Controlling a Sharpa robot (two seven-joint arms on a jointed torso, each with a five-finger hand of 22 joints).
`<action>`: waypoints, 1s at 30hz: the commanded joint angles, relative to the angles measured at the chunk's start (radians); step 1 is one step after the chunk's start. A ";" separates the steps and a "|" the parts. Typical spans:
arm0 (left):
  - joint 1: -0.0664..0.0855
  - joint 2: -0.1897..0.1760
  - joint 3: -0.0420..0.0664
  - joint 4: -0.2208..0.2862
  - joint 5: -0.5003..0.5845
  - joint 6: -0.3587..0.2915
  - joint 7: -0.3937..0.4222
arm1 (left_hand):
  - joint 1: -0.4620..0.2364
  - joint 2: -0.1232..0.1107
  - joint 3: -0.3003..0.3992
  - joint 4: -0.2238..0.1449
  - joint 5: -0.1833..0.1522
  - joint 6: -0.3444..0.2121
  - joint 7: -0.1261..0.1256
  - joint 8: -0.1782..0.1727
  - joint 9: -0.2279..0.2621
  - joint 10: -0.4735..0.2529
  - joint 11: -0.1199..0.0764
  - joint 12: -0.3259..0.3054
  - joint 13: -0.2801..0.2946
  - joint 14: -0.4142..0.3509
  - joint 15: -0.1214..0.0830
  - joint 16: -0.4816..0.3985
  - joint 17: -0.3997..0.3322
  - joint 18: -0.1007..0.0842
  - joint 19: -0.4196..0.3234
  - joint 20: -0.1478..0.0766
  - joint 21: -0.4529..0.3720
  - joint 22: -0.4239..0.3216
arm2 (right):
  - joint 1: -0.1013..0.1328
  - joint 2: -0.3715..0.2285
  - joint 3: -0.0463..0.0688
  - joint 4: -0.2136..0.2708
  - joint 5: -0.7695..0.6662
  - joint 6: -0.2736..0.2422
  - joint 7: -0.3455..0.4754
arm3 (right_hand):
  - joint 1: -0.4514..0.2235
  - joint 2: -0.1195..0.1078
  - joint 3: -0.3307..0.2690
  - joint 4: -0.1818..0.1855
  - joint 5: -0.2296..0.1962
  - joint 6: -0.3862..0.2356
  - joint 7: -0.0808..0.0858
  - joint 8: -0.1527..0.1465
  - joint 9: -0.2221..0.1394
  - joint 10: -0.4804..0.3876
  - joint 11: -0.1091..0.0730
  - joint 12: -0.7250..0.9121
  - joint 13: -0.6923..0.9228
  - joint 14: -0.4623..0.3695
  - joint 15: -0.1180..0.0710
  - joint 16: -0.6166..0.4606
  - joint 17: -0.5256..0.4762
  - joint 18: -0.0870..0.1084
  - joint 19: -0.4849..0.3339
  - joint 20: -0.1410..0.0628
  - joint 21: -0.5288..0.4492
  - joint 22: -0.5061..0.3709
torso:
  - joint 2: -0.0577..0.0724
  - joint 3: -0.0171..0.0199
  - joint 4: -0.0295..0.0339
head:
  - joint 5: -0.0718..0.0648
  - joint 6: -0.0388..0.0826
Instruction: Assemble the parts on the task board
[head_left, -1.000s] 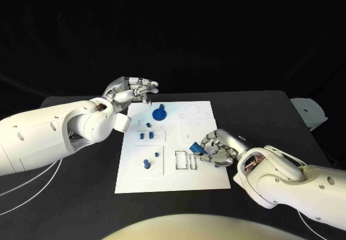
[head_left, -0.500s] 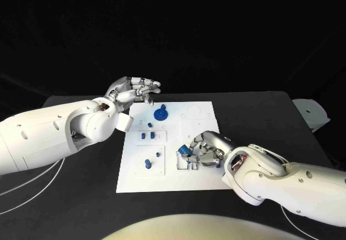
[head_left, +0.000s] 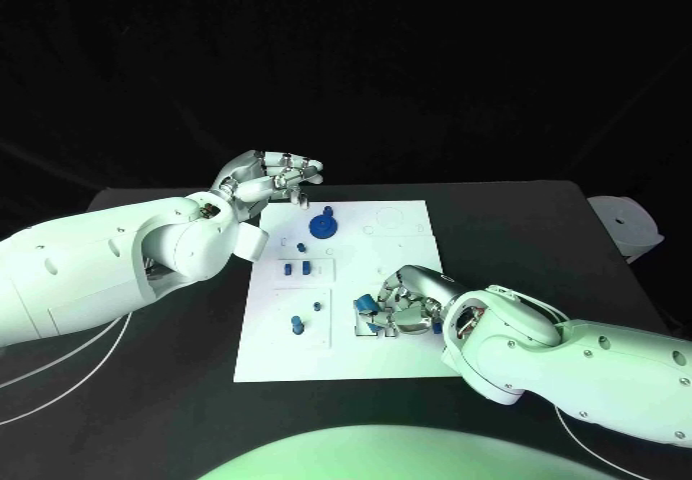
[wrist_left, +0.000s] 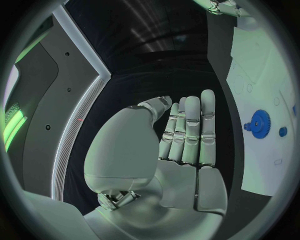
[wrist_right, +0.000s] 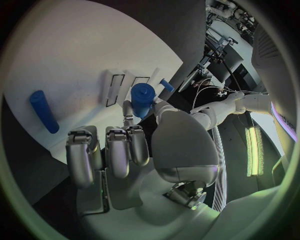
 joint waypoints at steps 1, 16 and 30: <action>0.000 0.001 0.001 0.002 0.006 0.014 0.006 | -0.002 0.004 -0.001 0.007 0.003 -0.006 0.003 0.004 -0.001 -0.008 0.002 0.007 0.001 -0.002 0.003 -0.001 -0.001 0.014 0.007 0.003 -0.006 -0.001 | -0.001 0.004 0.000 -0.003 -0.025 0.049 -0.023 | -0.025 0.006 -0.009 0.002 -0.004 0.074 -0.065 0.009 0.051 0.046 -0.006 0.009 0.175 0.093 -0.007 0.008 0.217 -0.014 0.104 -0.008 0.004 0.263 | 0.000 0.0001 0.0017 | 0.001 -0.003; 0.000 -0.003 0.001 0.004 0.006 0.014 0.005 | -0.002 0.004 -0.001 0.007 0.003 -0.006 0.003 0.004 -0.001 -0.008 0.002 0.007 0.001 -0.002 0.003 -0.001 -0.001 0.014 0.007 0.003 -0.006 -0.001 | -0.001 0.018 0.000 -0.016 -0.054 0.067 -0.042 | -0.075 0.015 -0.020 0.002 0.003 0.073 -0.067 0.021 0.056 0.050 -0.008 0.013 0.182 0.094 -0.010 0.008 0.219 -0.014 0.104 -0.010 0.004 0.263 | -0.001 0.0000 0.0022 | 0.001 -0.005; 0.001 -0.006 0.001 0.005 0.006 0.014 0.003 | -0.003 0.006 -0.001 0.009 0.004 -0.008 0.002 0.005 -0.001 -0.011 0.002 0.010 0.002 -0.002 0.003 -0.001 -0.002 0.014 0.008 0.003 -0.009 -0.003 | -0.001 0.030 0.000 -0.025 -0.094 0.039 -0.051 | -0.226 0.036 -0.131 0.004 -0.116 0.061 -0.068 0.051 0.071 0.048 -0.009 0.002 0.182 0.093 -0.011 0.008 0.218 -0.014 0.104 -0.012 0.004 0.263 | -0.001 0.0014 0.0027 | 0.001 -0.005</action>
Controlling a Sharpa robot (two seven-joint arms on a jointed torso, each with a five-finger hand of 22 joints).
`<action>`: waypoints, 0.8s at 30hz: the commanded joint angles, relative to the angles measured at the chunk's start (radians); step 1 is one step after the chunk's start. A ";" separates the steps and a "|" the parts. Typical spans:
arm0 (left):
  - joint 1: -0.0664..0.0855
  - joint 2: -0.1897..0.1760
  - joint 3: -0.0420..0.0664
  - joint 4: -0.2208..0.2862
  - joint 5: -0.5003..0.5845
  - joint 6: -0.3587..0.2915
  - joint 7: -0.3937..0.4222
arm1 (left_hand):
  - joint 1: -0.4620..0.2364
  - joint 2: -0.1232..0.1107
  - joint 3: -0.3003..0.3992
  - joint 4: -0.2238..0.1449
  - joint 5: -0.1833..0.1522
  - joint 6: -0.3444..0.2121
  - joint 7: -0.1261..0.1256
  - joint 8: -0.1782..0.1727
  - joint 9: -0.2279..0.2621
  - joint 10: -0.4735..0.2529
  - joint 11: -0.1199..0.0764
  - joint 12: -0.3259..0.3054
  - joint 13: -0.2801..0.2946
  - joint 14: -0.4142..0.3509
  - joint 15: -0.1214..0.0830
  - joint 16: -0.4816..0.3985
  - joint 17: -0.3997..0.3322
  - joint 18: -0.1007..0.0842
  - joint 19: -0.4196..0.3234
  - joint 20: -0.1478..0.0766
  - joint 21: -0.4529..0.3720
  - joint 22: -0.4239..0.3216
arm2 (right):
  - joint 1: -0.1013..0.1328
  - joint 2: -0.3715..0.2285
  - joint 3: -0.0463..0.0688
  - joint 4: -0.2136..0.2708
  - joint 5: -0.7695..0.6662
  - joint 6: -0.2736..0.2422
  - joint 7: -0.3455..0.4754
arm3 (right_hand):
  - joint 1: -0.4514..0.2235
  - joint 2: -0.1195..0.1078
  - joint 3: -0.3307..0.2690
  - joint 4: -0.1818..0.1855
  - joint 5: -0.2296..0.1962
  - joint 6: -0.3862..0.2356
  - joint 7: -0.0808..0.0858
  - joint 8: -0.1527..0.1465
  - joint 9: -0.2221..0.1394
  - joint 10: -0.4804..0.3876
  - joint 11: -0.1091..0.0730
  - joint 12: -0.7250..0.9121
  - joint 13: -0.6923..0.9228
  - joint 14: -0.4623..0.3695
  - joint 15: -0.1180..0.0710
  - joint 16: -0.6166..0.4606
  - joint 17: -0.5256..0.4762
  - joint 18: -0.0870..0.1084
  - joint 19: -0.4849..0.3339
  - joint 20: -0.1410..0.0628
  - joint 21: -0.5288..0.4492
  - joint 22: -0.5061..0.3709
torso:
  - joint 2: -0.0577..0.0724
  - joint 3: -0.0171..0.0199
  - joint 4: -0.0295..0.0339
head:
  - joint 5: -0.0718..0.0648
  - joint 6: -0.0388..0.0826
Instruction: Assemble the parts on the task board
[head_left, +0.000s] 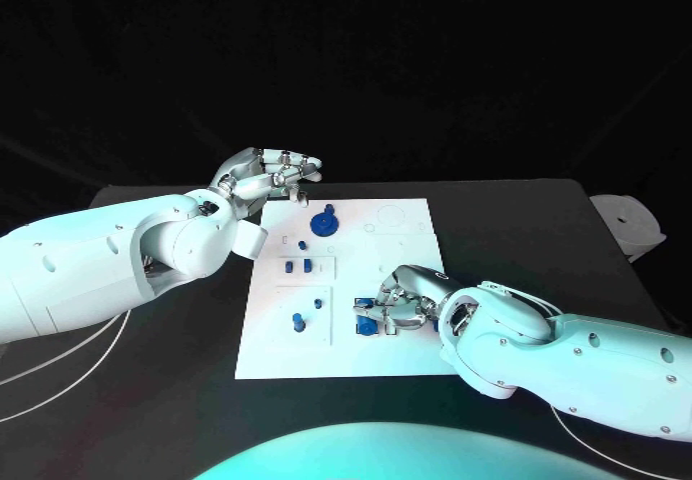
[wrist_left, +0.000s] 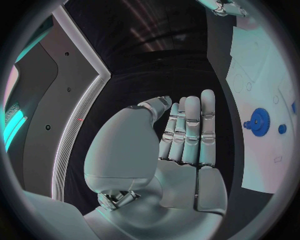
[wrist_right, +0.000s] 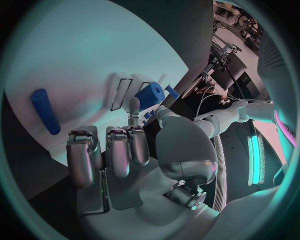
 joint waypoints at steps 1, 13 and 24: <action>0.001 0.001 0.001 0.003 0.005 0.014 0.005 | -0.003 0.006 0.002 0.006 0.004 -0.008 0.002 0.005 -0.001 -0.008 -0.002 0.003 0.001 -0.002 0.003 -0.001 -0.002 0.014 0.004 -0.001 -0.004 -0.001 | -0.001 0.001 0.000 0.002 -0.042 -0.015 -0.007 | -0.017 0.006 -0.020 0.001 -0.020 -0.009 -0.002 0.006 0.002 0.050 -0.006 -0.010 0.181 0.097 -0.007 0.004 0.219 -0.014 0.105 -0.005 0.004 0.263 | 0.000 0.0010 0.0010 | -0.002 0.002; 0.001 -0.004 0.001 0.003 0.005 0.013 0.004 | -0.003 0.007 0.002 0.007 0.004 -0.008 0.002 0.005 -0.001 -0.008 -0.002 0.003 0.001 -0.002 0.003 -0.001 -0.002 0.014 0.004 0.000 -0.004 -0.001 | -0.002 -0.073 0.000 0.082 -0.065 -0.062 0.046 | 0.158 0.011 -0.037 -0.008 0.029 -0.016 -0.006 0.017 0.001 0.060 -0.009 0.001 0.196 0.099 -0.010 0.006 0.227 -0.014 0.105 -0.007 0.004 0.263 | -0.001 0.0019 -0.0005 | 0.000 -0.001; 0.001 -0.002 0.001 0.002 0.005 0.014 0.004 | -0.003 0.007 0.002 0.007 0.004 -0.008 0.002 0.005 -0.001 -0.008 -0.002 0.003 0.001 -0.002 0.003 -0.001 -0.002 0.014 0.004 0.000 -0.004 -0.001 | -0.001 -0.117 0.000 0.121 -0.032 -0.029 0.074 | 0.230 -0.009 -0.052 -0.008 0.001 -0.018 -0.006 0.016 -0.005 0.061 -0.009 0.001 0.198 0.100 -0.010 0.008 0.233 -0.014 0.105 -0.008 0.004 0.263 | -0.002 0.0020 -0.0001 | -0.001 -0.001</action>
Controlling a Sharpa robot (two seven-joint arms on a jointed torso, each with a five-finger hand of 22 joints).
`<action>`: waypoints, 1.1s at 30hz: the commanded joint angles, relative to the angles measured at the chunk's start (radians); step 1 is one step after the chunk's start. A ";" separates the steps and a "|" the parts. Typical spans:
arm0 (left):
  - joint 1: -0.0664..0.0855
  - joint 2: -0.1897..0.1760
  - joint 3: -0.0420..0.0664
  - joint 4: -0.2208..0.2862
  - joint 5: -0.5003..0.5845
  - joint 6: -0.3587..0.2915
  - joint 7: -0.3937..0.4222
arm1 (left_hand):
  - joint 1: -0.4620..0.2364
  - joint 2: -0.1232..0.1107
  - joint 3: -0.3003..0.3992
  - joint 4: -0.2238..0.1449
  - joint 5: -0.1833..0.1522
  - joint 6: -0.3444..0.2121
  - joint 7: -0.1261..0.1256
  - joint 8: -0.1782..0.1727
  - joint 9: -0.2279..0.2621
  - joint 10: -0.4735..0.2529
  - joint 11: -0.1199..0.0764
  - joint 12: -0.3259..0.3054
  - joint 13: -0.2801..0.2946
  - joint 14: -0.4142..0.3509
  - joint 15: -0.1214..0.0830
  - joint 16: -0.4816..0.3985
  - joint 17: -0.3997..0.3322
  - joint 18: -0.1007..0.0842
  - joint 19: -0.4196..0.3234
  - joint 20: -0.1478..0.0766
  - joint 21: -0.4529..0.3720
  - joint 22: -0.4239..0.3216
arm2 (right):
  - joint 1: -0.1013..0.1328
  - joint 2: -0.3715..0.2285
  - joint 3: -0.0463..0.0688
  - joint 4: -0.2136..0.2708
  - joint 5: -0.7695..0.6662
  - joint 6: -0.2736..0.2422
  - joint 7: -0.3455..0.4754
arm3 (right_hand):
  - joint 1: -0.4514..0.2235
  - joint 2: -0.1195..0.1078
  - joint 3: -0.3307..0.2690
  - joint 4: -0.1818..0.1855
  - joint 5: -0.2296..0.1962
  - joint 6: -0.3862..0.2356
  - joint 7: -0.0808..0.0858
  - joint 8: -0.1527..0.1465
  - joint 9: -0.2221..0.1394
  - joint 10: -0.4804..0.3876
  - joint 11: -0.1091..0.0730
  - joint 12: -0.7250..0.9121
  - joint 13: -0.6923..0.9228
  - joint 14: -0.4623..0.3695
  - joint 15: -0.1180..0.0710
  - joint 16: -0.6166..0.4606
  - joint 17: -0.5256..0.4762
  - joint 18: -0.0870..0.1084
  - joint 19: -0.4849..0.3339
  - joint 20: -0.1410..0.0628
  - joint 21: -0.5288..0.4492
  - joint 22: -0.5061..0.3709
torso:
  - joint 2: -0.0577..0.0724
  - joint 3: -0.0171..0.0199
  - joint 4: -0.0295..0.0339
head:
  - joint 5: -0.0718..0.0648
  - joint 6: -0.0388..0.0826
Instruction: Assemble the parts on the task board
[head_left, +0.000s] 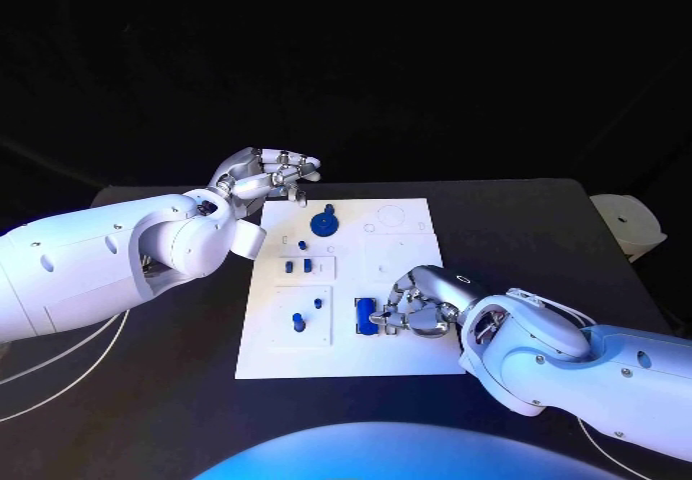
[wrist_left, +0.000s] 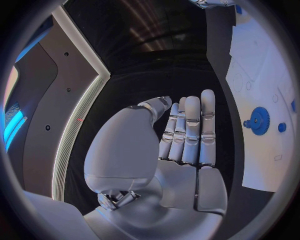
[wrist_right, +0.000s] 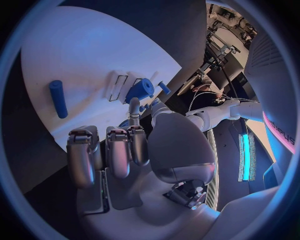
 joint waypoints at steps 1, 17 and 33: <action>0.001 0.003 0.001 0.002 0.005 0.014 0.006 | -0.003 0.007 -0.001 0.005 0.004 -0.008 0.002 0.005 -0.001 -0.008 -0.002 0.003 0.001 -0.002 0.003 -0.001 -0.001 0.015 0.004 0.000 -0.004 -0.001 | -0.001 0.000 0.000 0.002 0.009 0.018 0.029 | 0.013 0.000 -0.007 -0.002 -0.006 -0.007 -0.002 0.000 -0.001 0.057 -0.006 0.000 0.198 0.096 -0.006 0.004 0.233 -0.014 0.105 -0.008 0.004 0.263 | 0.000 -0.0002 0.0014 | -0.003 0.001; 0.001 0.003 0.001 0.004 0.005 0.012 0.006 | -0.004 0.008 -0.001 0.006 0.004 -0.009 0.002 0.006 -0.001 -0.010 -0.002 0.005 0.002 -0.002 0.003 0.000 -0.001 0.015 0.005 0.000 -0.006 -0.002 | -0.001 0.036 -0.003 -0.049 0.014 0.066 0.015 | 0.064 0.001 -0.010 -0.005 -0.012 -0.006 -0.003 -0.001 -0.006 0.059 -0.007 0.003 0.202 0.096 -0.007 0.005 0.234 -0.014 0.105 -0.008 0.004 0.263 | 0.001 -0.0012 0.0026 | 0.005 -0.008; 0.001 0.002 0.001 0.004 0.005 0.011 0.006 | -0.006 0.011 0.000 0.009 0.004 -0.009 0.002 0.007 -0.001 -0.011 -0.002 0.006 0.002 -0.002 0.003 0.000 -0.001 0.015 0.006 0.000 -0.007 -0.003 | -0.001 0.056 -0.004 -0.073 -0.029 0.013 -0.027 | 0.121 0.011 -0.011 -0.002 -0.075 -0.002 -0.004 -0.003 -0.015 0.061 -0.007 0.005 0.205 0.096 -0.007 0.004 0.233 -0.014 0.105 -0.007 0.004 0.263 | 0.000 0.0001 0.0029 | 0.003 -0.007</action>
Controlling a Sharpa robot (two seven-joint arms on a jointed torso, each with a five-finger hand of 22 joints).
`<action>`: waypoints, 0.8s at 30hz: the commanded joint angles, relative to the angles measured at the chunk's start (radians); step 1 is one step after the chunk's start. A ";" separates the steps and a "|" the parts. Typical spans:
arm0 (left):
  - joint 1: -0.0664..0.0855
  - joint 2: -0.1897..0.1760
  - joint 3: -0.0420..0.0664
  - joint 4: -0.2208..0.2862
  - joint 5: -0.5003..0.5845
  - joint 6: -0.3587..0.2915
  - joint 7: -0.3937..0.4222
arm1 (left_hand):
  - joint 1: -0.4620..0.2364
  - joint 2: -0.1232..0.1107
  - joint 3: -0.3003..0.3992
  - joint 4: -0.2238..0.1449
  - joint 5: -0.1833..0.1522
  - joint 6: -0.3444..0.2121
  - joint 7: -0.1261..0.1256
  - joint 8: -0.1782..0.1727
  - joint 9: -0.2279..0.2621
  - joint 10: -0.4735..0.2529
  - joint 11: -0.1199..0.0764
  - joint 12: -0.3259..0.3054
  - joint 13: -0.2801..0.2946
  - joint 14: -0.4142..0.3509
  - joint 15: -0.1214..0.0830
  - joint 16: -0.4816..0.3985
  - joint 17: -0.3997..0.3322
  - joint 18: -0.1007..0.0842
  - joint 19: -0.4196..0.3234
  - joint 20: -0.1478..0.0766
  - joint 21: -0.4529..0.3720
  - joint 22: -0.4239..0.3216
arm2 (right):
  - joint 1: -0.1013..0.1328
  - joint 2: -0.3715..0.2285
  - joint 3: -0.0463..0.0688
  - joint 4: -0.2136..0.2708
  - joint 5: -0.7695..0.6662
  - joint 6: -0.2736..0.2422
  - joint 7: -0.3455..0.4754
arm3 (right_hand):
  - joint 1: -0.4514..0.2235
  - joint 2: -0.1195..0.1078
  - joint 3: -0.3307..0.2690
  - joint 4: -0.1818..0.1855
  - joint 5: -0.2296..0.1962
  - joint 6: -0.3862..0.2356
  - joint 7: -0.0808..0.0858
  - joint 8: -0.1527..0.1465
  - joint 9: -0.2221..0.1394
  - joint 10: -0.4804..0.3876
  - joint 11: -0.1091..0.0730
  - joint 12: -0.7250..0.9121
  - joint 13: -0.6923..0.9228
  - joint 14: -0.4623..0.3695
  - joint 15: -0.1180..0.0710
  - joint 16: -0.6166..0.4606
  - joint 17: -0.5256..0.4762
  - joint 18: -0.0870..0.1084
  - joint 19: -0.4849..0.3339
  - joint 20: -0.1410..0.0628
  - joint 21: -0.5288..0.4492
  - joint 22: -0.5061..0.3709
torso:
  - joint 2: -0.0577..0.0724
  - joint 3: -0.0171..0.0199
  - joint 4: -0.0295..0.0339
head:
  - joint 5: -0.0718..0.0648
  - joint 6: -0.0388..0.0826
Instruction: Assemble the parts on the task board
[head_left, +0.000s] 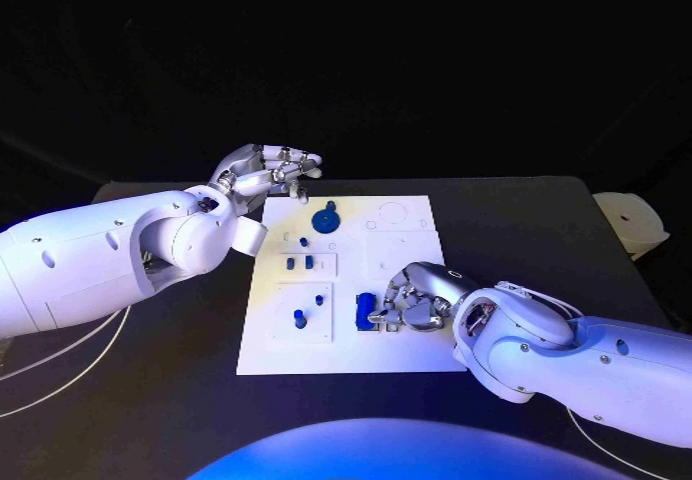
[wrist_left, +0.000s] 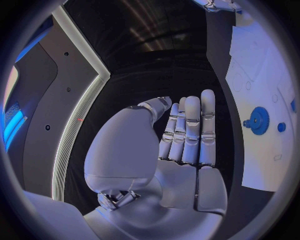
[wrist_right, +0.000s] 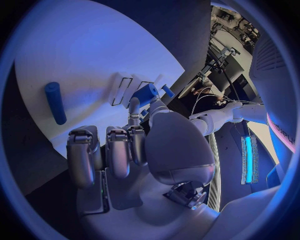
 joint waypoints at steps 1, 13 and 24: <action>0.001 0.002 0.001 0.003 0.004 0.011 0.007 | -0.002 0.007 0.000 0.009 0.004 -0.005 -0.001 0.007 -0.001 -0.007 0.002 0.006 0.001 -0.002 0.003 0.000 -0.002 0.015 0.006 0.000 -0.007 -0.002 | -0.002 0.006 -0.002 -0.008 -0.038 -0.018 -0.029 | 0.011 0.005 0.003 0.000 -0.003 -0.002 -0.004 -0.003 -0.001 0.061 -0.007 0.005 0.205 0.096 -0.007 0.004 0.232 -0.014 0.105 -0.008 0.004 0.263 | 0.000 0.0010 0.0015 | -0.003 0.002; 0.001 0.001 0.001 0.003 0.005 0.011 0.006 | -0.003 0.009 0.000 0.011 0.005 -0.005 -0.001 0.007 -0.001 -0.007 0.002 0.007 0.001 -0.002 0.004 0.000 -0.002 0.015 0.006 0.000 -0.008 -0.002 | -0.002 -0.010 -0.002 0.007 -0.042 -0.039 -0.016 | 0.053 0.011 0.015 -0.006 0.015 -0.004 -0.007 -0.005 -0.006 0.061 -0.010 0.004 0.206 0.096 -0.009 0.004 0.232 -0.014 0.105 -0.009 0.004 0.263 | 0.001 0.0018 -0.0007 | -0.001 0.000; 0.001 -0.002 0.001 0.003 0.005 0.011 0.006 | -0.003 0.009 0.000 0.011 0.005 -0.005 -0.001 0.007 -0.001 -0.007 0.002 0.007 0.001 -0.002 0.004 0.000 -0.002 0.015 0.006 0.000 -0.008 -0.002 | -0.002 -0.038 -0.002 0.040 -0.020 -0.045 0.007 | 0.076 0.006 0.024 -0.007 -0.003 -0.005 -0.007 -0.008 -0.010 0.058 -0.010 -0.003 0.202 0.096 -0.010 0.004 0.230 -0.014 0.105 -0.010 0.004 0.263 | 0.000 0.0016 -0.0005 | -0.001 -0.004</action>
